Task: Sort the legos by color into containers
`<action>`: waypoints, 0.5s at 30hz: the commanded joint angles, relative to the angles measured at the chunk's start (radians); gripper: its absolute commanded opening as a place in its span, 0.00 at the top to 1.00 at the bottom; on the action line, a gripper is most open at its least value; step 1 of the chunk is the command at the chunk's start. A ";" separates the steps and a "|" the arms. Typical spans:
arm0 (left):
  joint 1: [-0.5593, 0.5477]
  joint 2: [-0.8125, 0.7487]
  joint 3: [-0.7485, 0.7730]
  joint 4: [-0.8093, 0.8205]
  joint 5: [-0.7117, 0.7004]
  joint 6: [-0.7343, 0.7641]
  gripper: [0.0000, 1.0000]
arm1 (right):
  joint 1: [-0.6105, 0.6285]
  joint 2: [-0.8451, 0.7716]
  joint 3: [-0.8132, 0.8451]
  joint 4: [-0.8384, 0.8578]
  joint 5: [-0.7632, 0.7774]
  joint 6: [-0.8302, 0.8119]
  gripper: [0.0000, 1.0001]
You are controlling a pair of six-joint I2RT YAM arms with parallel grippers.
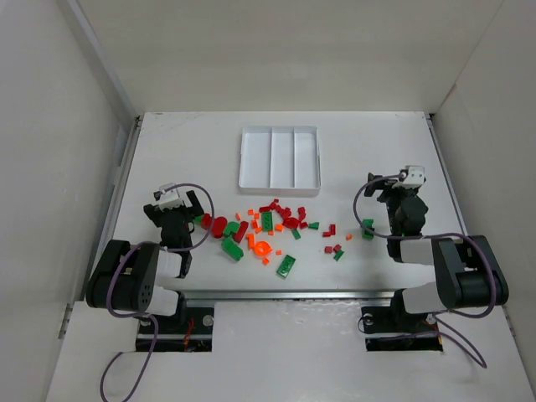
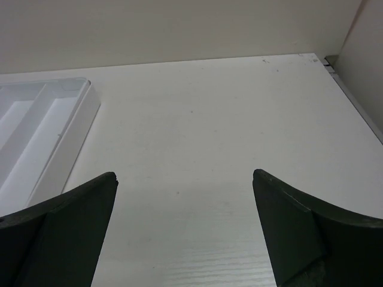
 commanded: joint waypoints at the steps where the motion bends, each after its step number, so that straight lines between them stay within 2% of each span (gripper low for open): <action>1: -0.004 -0.022 0.017 0.262 -0.014 -0.003 0.00 | -0.003 -0.035 0.028 0.043 0.022 0.017 0.00; 2: -0.004 -0.022 0.017 0.262 -0.014 -0.003 0.00 | 0.006 -0.069 0.054 -0.026 0.063 0.031 0.00; 3: -0.004 -0.022 0.017 0.262 -0.014 -0.003 0.00 | 0.018 -0.104 0.092 -0.241 0.170 0.049 0.00; 4: -0.004 -0.022 0.017 0.262 -0.014 -0.003 0.00 | 0.018 -0.162 0.200 -0.358 0.224 0.070 0.00; 6: -0.004 -0.022 0.017 0.262 0.000 0.010 0.00 | 0.018 -0.198 0.311 -0.544 0.312 0.101 0.00; 7: -0.004 -0.022 0.017 0.275 0.032 0.033 0.00 | 0.027 -0.233 0.397 -0.662 0.312 0.082 0.00; 9: -0.004 -0.033 -0.007 0.305 0.168 0.084 0.00 | 0.055 -0.273 0.459 -0.720 0.312 -0.070 0.00; 10: -0.004 -0.098 -0.007 0.294 0.209 0.109 0.00 | 0.081 -0.293 0.485 -0.765 0.270 -0.142 0.00; 12: -0.004 -0.228 0.032 0.021 0.356 0.165 0.00 | 0.110 -0.353 0.569 -0.824 0.225 -0.339 0.00; 13: -0.004 -0.294 0.139 -0.122 0.456 0.237 0.00 | 0.124 -0.368 0.594 -0.847 0.225 -0.388 0.00; 14: -0.004 -0.382 0.207 -0.422 0.581 0.389 0.00 | 0.150 -0.383 0.630 -0.877 0.251 -0.426 0.00; 15: -0.004 -0.402 0.280 -0.580 0.692 0.711 0.00 | 0.161 -0.405 0.643 -0.878 0.277 -0.498 0.00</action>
